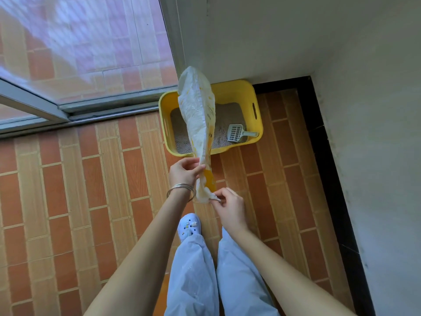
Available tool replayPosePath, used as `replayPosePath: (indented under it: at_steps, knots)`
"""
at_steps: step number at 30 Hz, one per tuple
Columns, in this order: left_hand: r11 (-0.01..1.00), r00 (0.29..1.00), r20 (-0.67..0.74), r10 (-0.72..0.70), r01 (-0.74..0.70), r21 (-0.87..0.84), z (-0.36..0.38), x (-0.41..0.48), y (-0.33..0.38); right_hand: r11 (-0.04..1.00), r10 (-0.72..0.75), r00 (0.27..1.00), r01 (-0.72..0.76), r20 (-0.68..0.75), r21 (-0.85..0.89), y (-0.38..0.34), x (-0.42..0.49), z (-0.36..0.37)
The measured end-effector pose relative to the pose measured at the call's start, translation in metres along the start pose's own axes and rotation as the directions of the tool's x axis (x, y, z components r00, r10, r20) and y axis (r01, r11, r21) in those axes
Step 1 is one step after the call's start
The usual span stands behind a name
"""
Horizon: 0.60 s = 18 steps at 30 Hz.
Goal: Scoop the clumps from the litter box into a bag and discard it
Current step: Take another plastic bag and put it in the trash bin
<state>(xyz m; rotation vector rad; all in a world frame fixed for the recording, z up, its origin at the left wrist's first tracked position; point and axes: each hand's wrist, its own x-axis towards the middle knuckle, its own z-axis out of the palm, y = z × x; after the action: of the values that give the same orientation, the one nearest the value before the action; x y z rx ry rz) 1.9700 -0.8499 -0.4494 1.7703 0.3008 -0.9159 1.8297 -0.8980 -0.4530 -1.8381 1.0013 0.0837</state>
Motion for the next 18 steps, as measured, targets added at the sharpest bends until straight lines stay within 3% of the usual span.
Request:
replayPosePath:
  at_steps: [6, 13, 18]
  knots:
    - [0.990, 0.993, 0.054, 0.101, -0.105, 0.096, -0.009, 0.006, -0.005, 0.999, 0.041, 0.999, -0.040, 0.015, -0.033, 0.004, 0.015, -0.005]
    - [0.974, 0.996, 0.074, 0.052, -0.067, 0.216, -0.025, 0.001, -0.037, 0.996, 0.072, 0.997, -0.072, 0.001, -0.045, 0.002, 0.021, -0.003]
    - [0.944, 0.989, 0.110, 0.097, -0.127, 0.305, -0.023, -0.005, -0.047, 0.992, 0.112, 0.993, -0.114, -0.041, -0.046, -0.006, 0.035, -0.007]
